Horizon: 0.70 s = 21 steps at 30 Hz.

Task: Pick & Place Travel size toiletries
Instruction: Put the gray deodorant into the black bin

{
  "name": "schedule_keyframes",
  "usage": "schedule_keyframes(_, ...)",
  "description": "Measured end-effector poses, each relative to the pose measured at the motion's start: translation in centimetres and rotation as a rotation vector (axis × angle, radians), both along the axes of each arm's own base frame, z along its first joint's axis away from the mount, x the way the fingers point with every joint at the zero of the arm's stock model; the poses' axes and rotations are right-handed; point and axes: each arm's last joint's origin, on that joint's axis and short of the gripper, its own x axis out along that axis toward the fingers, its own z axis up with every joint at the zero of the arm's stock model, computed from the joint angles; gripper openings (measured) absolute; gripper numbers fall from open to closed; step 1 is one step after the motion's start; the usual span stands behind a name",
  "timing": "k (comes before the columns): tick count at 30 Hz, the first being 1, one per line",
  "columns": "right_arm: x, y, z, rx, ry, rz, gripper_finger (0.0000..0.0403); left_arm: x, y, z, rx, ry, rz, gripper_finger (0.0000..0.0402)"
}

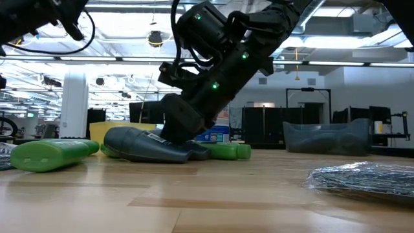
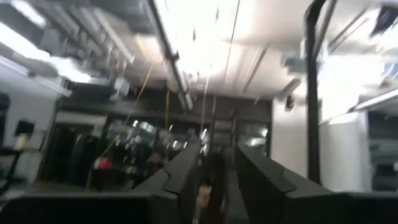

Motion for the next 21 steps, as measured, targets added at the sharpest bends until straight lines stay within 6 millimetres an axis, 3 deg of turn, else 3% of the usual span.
schedule_keyframes(8,-0.1,-0.1,-0.1,-0.002,0.011,0.0,0.0197,0.6,0.1,-1.0,0.014,0.129,0.031,0.0043)
schedule_keyframes(14,-0.1,-0.1,0.0,-0.002,0.01,0.0,0.0202,1.1,0.1,-2.2,0.005,0.258,0.034,0.0006)
schedule_keyframes(18,-0.1,-0.1,-0.1,0.003,0.011,-0.006,0.0219,1.4,0.1,-3.4,-0.035,0.381,0.033,0.0002)
schedule_keyframes(21,-0.1,0.0,-0.1,0.003,0.011,-0.005,0.0207,1.5,0.2,-4.3,-0.091,0.471,0.03,0.0002)
